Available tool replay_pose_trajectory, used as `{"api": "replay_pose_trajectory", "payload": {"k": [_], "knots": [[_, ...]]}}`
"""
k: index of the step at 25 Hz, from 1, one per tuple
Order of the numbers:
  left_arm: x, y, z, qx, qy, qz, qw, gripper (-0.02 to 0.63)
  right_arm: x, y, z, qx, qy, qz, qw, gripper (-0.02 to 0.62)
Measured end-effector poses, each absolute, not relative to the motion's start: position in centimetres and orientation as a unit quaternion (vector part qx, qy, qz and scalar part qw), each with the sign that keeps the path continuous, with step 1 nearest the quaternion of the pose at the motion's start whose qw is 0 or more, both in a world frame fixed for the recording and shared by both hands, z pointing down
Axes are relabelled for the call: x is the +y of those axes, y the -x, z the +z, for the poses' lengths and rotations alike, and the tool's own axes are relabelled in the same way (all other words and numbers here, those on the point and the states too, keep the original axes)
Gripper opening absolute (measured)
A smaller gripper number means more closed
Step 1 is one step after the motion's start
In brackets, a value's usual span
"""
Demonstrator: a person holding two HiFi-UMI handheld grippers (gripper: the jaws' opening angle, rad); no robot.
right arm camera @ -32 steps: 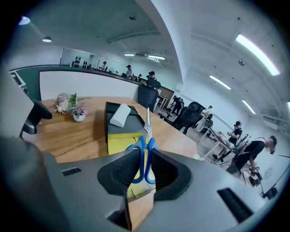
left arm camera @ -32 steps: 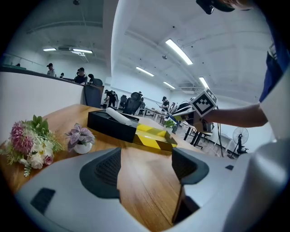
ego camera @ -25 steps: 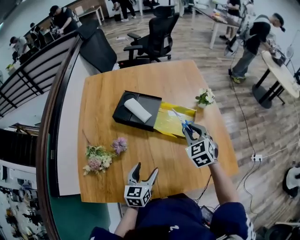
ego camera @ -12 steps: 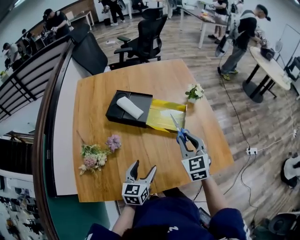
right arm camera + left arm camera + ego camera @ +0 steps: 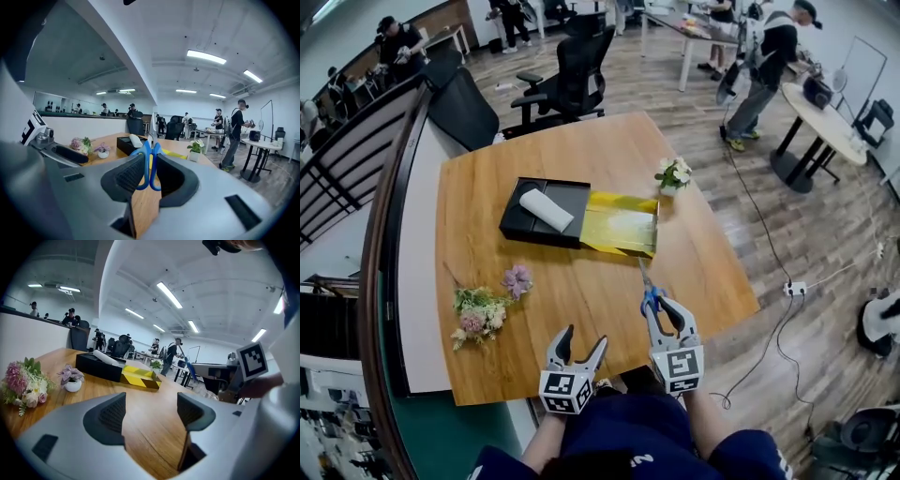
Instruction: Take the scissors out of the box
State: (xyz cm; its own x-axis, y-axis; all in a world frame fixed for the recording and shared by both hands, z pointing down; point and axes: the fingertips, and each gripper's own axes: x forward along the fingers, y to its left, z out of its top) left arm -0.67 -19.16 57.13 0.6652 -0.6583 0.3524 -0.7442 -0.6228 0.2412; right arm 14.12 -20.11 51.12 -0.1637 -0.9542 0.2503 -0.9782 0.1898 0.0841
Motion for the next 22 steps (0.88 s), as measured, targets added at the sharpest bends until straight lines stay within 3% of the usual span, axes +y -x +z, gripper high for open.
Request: {"api": "replay_pose_trajectory", "payload": {"k": [16,20,22], "knots": [[-16.1,1.6,57.5,-0.38,-0.899,0.112,0.189,0.338,-13.4,-13.4,55.7,-0.741,-0.653,0.115,0.111,0.095],[-15.7,1.5,57.1,-0.378,-0.901,0.108,0.182,0.311,-13.4,-12.8,55.6,-0.747,-0.646,0.112,0.109,0.095],[-15.5,1.7,56.8,-0.38,-0.902,0.106,0.173,0.258,-13.2,-12.3,55.6,-0.75,-0.642,0.113,0.11,0.095]]}}
